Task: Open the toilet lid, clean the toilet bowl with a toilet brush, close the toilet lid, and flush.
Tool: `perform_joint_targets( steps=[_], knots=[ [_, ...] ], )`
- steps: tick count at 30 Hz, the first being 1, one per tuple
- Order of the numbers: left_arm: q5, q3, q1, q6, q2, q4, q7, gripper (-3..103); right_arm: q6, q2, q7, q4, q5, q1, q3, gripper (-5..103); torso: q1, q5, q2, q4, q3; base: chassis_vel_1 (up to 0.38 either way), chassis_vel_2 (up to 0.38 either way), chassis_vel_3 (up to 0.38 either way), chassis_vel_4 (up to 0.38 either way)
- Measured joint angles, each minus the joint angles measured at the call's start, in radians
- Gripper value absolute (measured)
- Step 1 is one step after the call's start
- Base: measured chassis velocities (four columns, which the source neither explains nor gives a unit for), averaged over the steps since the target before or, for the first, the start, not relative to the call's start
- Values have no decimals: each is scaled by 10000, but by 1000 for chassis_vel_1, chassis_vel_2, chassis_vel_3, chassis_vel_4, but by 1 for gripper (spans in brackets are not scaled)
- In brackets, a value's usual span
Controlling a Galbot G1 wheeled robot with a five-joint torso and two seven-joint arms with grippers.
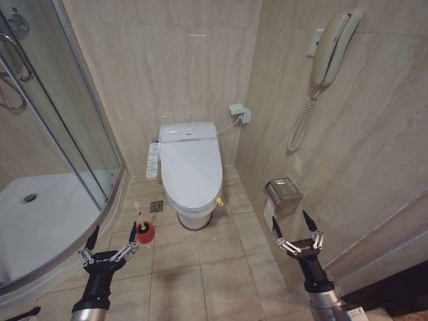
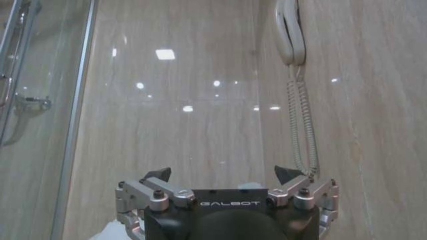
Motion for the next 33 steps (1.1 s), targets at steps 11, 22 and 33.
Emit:
perform_joint_targets(
  steps=[11,22,33],
  knots=[
    [-89,-98,-43,-92,109,43,8,100,-74,23,-18,-116,-27,5,-88,100,0,1,0,-2,0,0,0,0,0],
    [-74,-20,-84,-92,131,236,22,100,-51,11,-191,-156,109,80,-31,100,-3,0,1,-2,-1,-50,55,55,-56],
    [-76,14,-165,-111,117,410,32,100,32,27,-255,-121,177,7,-30,100,-1,-3,2,-2,-1,-214,228,225,-230]
  ],
)
